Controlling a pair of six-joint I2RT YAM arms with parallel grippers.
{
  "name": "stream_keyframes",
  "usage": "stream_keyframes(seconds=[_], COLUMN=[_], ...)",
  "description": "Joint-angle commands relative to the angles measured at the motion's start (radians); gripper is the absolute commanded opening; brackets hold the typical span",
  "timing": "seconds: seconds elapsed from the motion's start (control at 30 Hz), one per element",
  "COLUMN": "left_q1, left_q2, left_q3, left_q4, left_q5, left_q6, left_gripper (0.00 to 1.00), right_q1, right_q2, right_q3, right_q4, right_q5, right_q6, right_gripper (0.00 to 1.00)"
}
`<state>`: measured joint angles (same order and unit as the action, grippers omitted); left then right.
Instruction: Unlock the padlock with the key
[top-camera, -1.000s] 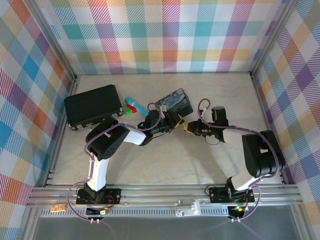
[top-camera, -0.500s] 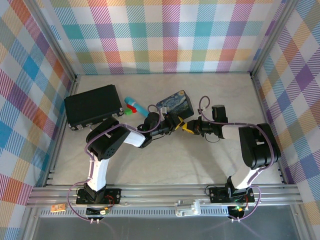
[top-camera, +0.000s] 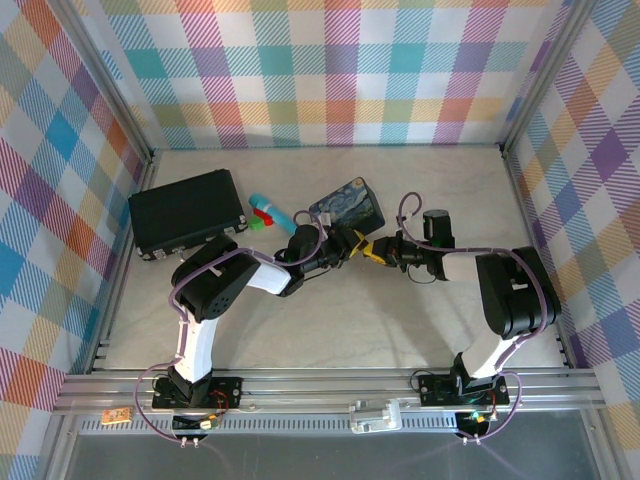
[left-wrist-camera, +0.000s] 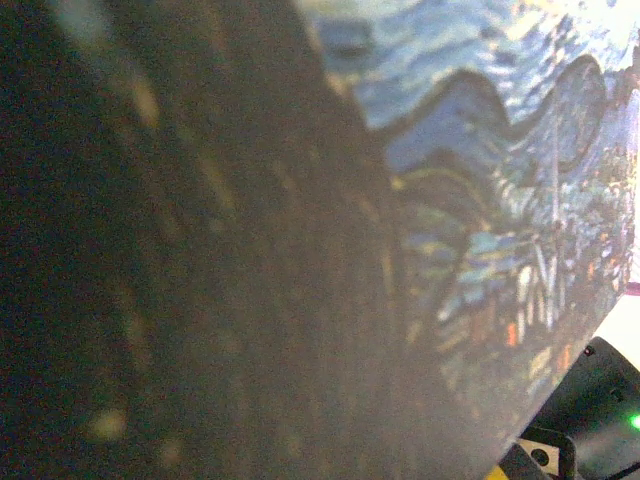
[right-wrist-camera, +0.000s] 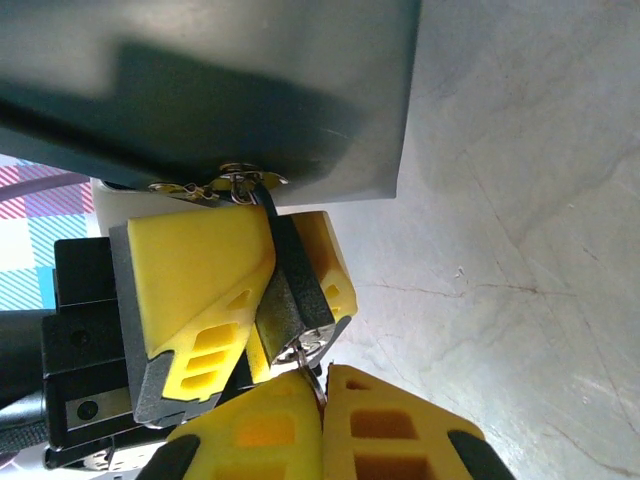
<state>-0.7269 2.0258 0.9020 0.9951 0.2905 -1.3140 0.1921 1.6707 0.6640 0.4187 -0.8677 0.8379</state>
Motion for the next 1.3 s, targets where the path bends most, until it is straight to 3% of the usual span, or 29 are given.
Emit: stream_keyframes(seconds=[0.0,0.13,0.37,0.5,0.7,0.97,1.27], left_q1=[-0.062,-0.051,-0.038,-0.037,-0.040,-0.045,-0.047], left_q2=[-0.046,-0.009,-0.026,-0.020,-0.006,-0.009,-0.007], left_q3=[0.001,0.024,0.052,0.075,0.087,0.091,0.090], left_q4=[-0.028,-0.039,-0.113,-0.117,-0.096,-0.101,-0.089], left_q5=[0.078,-0.017,-0.153,-0.158,-0.152,-0.146,-0.142], left_q6=[-0.040,-0.039,0.015,0.023,0.009,0.009,0.004], left_gripper=[0.00,0.00,0.00,0.00,0.00,0.00,0.00], right_q1=[-0.023,-0.023,-0.025,-0.025,-0.003,0.047,0.061], right_q2=[-0.036,-0.080,-0.196,-0.255,-0.263,-0.184,-0.136], right_q3=[-0.003,-0.036,-0.088,-0.117,-0.164,-0.163,-0.153], right_q4=[0.060,0.037,-0.051,-0.069,0.012,0.173,0.204], right_q5=[0.214,0.227,0.295,0.313,0.312,0.294,0.304], right_q6=[-0.008,-0.025,-0.074,-0.088,-0.059,-0.001,0.033], right_gripper=[0.03,0.12,0.40,0.45,0.46,0.34,0.21])
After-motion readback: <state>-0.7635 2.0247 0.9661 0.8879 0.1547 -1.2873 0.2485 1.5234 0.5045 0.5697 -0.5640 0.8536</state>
